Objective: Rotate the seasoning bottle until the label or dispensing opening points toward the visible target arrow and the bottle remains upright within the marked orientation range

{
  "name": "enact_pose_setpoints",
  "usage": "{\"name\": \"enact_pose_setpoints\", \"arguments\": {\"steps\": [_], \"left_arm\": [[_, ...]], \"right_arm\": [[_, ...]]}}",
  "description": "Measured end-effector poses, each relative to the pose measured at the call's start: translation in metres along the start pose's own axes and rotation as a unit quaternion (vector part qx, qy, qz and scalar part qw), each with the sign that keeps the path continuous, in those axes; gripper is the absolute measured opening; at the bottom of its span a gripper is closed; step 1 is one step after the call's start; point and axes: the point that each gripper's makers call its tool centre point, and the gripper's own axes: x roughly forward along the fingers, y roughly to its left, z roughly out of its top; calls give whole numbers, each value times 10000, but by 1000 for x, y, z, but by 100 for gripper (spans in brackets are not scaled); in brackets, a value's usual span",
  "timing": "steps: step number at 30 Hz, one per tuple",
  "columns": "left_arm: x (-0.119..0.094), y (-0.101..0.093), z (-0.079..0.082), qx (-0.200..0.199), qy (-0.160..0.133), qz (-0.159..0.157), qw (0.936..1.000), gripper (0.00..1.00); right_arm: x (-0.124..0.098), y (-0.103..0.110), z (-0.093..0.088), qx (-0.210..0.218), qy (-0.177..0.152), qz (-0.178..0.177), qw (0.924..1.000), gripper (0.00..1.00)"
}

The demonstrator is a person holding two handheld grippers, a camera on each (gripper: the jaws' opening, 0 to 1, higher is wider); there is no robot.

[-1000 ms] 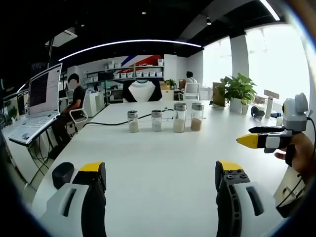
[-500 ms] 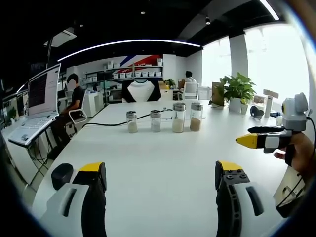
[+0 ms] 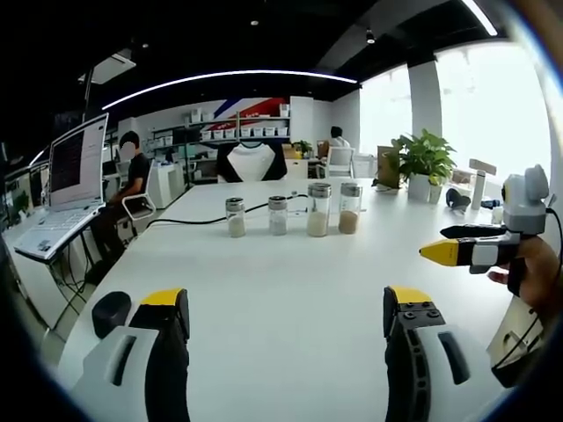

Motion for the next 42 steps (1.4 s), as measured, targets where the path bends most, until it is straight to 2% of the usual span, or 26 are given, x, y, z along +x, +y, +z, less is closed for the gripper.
{"name": "enact_pose_setpoints", "arguments": {"steps": [22,42], "left_arm": [[13,5,-8,22,141,53,9999,96],[34,16,6,31,110,120,9999,95]], "right_arm": [[1,-7,-6,59,40,-8,10000,73],[6,-10,-12,122,131,38,9998,71]]}}
